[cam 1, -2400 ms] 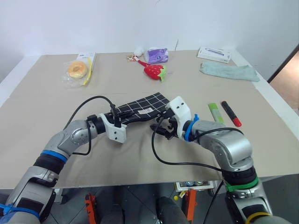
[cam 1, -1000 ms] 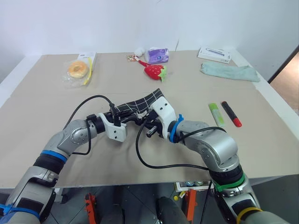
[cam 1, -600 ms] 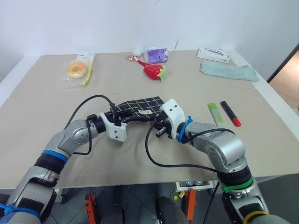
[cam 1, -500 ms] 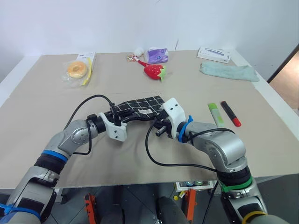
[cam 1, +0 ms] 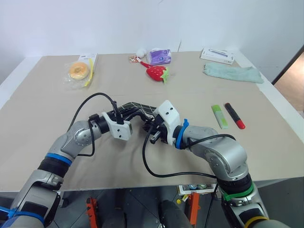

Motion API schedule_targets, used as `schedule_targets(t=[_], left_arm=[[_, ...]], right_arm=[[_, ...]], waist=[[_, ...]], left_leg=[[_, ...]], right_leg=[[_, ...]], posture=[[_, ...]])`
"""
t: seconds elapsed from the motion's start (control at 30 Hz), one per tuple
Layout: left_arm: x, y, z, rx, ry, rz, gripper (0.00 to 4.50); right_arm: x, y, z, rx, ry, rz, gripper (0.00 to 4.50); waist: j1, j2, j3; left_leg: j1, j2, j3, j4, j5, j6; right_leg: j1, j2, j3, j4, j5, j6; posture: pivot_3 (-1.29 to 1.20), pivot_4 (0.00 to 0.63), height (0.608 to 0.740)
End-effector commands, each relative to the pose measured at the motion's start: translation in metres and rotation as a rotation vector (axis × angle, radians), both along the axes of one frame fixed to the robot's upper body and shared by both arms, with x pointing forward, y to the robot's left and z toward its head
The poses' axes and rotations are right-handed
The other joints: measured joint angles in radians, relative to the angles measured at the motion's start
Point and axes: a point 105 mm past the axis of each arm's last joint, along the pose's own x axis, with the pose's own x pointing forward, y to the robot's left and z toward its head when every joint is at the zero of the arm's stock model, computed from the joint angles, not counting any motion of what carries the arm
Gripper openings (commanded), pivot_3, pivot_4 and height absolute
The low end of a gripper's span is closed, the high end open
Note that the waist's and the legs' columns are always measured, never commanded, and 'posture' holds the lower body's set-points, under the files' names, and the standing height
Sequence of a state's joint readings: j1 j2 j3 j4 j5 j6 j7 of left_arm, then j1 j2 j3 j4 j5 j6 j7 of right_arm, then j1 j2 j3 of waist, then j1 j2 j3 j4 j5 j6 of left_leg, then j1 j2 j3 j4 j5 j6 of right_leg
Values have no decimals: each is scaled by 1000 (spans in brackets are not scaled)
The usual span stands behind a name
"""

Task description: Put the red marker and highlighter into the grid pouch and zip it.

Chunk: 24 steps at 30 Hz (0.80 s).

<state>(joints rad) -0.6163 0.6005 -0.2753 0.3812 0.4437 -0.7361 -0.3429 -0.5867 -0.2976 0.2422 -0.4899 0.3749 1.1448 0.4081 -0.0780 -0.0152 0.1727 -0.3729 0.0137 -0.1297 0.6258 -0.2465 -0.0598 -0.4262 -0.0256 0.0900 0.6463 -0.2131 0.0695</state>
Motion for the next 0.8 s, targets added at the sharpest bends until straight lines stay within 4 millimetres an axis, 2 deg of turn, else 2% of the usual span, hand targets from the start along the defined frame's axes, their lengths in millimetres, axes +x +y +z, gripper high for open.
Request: schedule_targets(t=[0.03, 0.17, 0.27, 0.37, 0.43, 0.5, 0.57, 0.8], left_arm=[[-6, -4, -4, 20, 14, -31, 0], [-11, -3, -13, 56, 46, -46, 0], [-12, -1, -14, 63, 51, -46, 0], [-11, 1, -13, 77, 46, -40, 0], [-10, 0, -12, 80, 41, -39, 0], [-8, -2, -9, 73, 28, -36, 0], [-7, -4, -7, 69, 23, -37, 0], [-8, -4, -7, 65, 22, -39, 0]], right_arm=[[-6, 11, 23, 44, -103, 48, 120], [5, 2, 25, 42, -113, -18, 120], [12, -10, 20, 12, -101, -59, 120], [13, -13, 19, -8, -109, -60, 120], [9, -9, 18, -23, -107, -24, 120], [-6, 4, 13, -47, -96, 71, 120], [-12, 10, 10, -47, -87, 101, 120], [-11, 11, 8, -48, -81, 87, 120]], waist=[[0, 0, 0], [1, 0, 0], [1, 0, 0], [1, 0, 0], [0, 0, 0], [0, 0, 0], [0, 0, 0], [1, 0, 0]], left_leg=[[0, 0, 0, 0, 0, 0], [0, 0, 0, 0, 0, 0], [0, 0, 0, 0, 0, 0], [0, 0, 0, 0, 0, 0], [0, 0, 0, 0, 0, 0], [0, 0, 0, 0, 0, 0], [0, 0, 0, 0, 0, 0], [0, 0, -1, 0, 0, 0]], right_leg=[[0, 0, 0, 0, 0, 0], [0, 0, 0, 0, 0, 0], [0, 0, 0, 0, 0, 0], [0, 0, 0, 0, 0, 0], [0, 0, 0, 0, 0, 0], [0, 0, 0, 0, 0, 0], [0, 0, 0, 0, 0, 0], [0, 0, -1, 0, 0, 0]], posture=[[0, 150, 740], [0, 150, 740], [0, 150, 740], [0, 150, 740], [0, 150, 740], [0, 150, 740], [0, 150, 740], [0, 150, 740]])
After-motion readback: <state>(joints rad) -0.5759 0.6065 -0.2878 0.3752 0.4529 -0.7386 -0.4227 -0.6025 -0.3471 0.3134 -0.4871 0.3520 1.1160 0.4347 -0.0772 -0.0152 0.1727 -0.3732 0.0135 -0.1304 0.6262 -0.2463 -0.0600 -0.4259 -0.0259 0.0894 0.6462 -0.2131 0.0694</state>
